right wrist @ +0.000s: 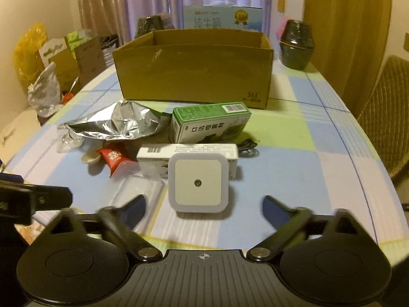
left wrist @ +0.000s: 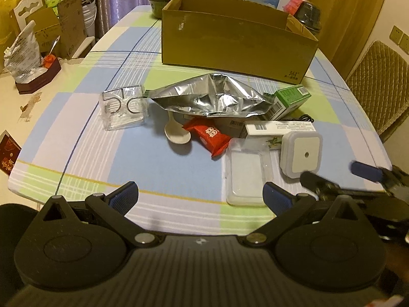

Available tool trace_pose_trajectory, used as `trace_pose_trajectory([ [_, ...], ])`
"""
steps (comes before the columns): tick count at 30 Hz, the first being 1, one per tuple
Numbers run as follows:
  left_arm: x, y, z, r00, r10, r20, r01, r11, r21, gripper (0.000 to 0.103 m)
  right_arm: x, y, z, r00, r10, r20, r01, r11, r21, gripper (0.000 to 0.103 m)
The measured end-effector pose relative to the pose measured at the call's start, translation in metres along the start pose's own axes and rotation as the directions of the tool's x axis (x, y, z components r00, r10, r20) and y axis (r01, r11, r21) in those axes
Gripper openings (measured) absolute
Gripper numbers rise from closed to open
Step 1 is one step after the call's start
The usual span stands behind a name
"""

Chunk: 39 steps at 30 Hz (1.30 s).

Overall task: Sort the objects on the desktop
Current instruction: 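Grasp the white square night light with the right tool while the left tool approaches the clear tray, then grasp the clear plastic tray with the left tool while the right tool lifts the night light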

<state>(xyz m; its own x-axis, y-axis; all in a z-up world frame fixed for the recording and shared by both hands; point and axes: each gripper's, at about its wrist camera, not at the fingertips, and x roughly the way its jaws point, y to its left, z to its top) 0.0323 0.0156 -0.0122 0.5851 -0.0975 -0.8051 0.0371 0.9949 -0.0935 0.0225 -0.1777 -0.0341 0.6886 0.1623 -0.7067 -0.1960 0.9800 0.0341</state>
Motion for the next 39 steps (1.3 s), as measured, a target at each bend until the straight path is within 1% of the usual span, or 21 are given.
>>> trace_pose_trajectory([
  [1, 0.002, 0.000, 0.000, 1.000, -0.001, -0.002, 0.001, 1.000, 0.002, 0.102, 0.004, 0.000, 0.001, 1.000, -0.003, -0.002, 0.003, 1.000, -0.003, 0.083],
  [5, 0.007, 0.003, 0.000, 1.000, -0.024, -0.016, 0.024, 1.000, -0.018, 0.102, 0.021, 0.004, 0.003, 1.000, -0.002, -0.008, 0.001, 1.000, -0.024, 0.082],
  [9, 0.012, 0.002, 0.001, 0.999, -0.033, -0.017, 0.033, 0.999, -0.006, 0.102, 0.033, 0.007, 0.004, 1.000, -0.007, -0.007, 0.007, 0.999, -0.042, 0.079],
  [11, 0.014, 0.002, 0.001, 0.999, -0.042, -0.015, 0.042, 0.999, -0.012, 0.102, 0.038, 0.005, 0.005, 1.000, -0.006, -0.008, 0.005, 0.999, -0.036, 0.073],
  [13, 0.015, 0.000, 0.002, 0.999, -0.049, -0.015, 0.049, 0.999, -0.005, 0.102, 0.041, 0.002, 0.005, 1.000, -0.002, -0.006, 0.001, 0.999, -0.039, 0.070],
  [15, 0.017, -0.003, 0.002, 0.999, -0.050, -0.017, 0.050, 0.999, 0.011, 0.102, 0.042, -0.001, 0.005, 1.000, 0.010, -0.001, -0.010, 0.999, -0.048, 0.062],
  [17, 0.021, -0.007, 0.001, 0.998, -0.062, -0.026, 0.063, 0.998, 0.024, 0.102, 0.040, -0.005, 0.005, 1.000, 0.002, 0.005, -0.002, 0.999, -0.046, 0.062],
  [20, 0.028, -0.015, 0.001, 0.995, -0.092, -0.047, 0.094, 0.995, 0.039, 0.102, 0.033, -0.018, 0.001, 1.000, -0.011, 0.016, 0.011, 1.000, -0.014, 0.062],
  [25, 0.042, -0.038, 0.005, 0.995, -0.092, -0.049, 0.098, 0.987, 0.128, 0.101, 0.025, -0.039, -0.004, 0.998, -0.063, 0.015, 0.062, 0.997, 0.035, 0.062],
  [26, 0.045, -0.042, 0.006, 0.994, -0.093, -0.048, 0.099, 0.985, 0.143, 0.101, 0.025, -0.043, -0.005, 0.998, -0.068, 0.011, 0.067, 0.997, 0.046, 0.062],
  [28, 0.054, -0.050, 0.008, 0.996, -0.082, -0.047, 0.089, 0.980, 0.178, 0.096, 0.024, -0.048, -0.007, 0.997, -0.077, 0.010, 0.077, 0.996, 0.055, 0.062],
  [31, 0.067, -0.056, 0.008, 0.997, -0.066, -0.048, 0.075, 0.976, 0.207, 0.090, 0.024, -0.049, -0.007, 0.997, -0.077, 0.015, 0.076, 0.996, 0.049, 0.062],
  [33, 0.073, -0.059, 0.006, 0.998, -0.049, -0.044, 0.058, 0.971, 0.230, 0.081, 0.024, -0.048, -0.008, 0.997, -0.079, 0.022, 0.078, 0.996, 0.033, 0.062],
  [36, 0.081, -0.061, 0.003, 0.998, -0.044, -0.051, 0.054, 0.971, 0.234, 0.073, 0.025, -0.049, -0.009, 0.996, -0.081, 0.023, 0.080, 0.996, 0.034, 0.062],
  [39, 0.085, -0.063, 0.000, 0.999, -0.028, -0.041, 0.038, 0.967, 0.252, 0.071, 0.029, -0.049, -0.011, 0.997, -0.077, 0.018, 0.077, 0.997, 0.029, 0.063],
])
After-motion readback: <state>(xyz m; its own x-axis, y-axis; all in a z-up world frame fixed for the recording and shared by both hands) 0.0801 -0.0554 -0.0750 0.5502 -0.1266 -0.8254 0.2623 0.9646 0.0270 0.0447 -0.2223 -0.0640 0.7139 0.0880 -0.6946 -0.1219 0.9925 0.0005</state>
